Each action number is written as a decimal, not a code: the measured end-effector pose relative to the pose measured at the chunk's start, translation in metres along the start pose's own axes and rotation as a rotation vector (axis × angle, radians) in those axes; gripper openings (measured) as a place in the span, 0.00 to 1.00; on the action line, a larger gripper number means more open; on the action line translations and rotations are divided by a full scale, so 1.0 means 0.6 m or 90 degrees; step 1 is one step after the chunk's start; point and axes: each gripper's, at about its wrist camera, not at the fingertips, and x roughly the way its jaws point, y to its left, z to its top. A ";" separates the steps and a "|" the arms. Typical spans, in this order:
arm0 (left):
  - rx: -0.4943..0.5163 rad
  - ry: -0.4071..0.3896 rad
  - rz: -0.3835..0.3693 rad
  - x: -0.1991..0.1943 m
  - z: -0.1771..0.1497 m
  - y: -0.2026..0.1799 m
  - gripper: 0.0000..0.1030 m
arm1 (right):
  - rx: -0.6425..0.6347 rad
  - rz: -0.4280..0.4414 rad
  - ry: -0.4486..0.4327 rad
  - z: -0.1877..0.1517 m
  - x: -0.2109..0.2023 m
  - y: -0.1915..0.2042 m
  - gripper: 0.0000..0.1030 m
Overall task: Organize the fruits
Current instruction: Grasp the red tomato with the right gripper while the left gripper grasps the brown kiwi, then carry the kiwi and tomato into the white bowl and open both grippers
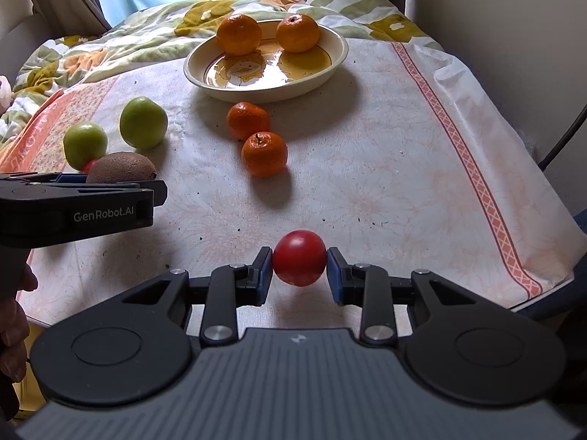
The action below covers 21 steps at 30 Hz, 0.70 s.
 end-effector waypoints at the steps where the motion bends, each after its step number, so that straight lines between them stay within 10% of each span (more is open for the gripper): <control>1: 0.000 -0.003 0.000 -0.004 0.002 0.001 0.69 | 0.001 0.000 -0.002 0.002 -0.004 0.000 0.45; 21: 0.007 -0.100 -0.023 -0.112 0.099 0.024 0.69 | 0.003 0.011 -0.091 0.127 -0.101 0.002 0.45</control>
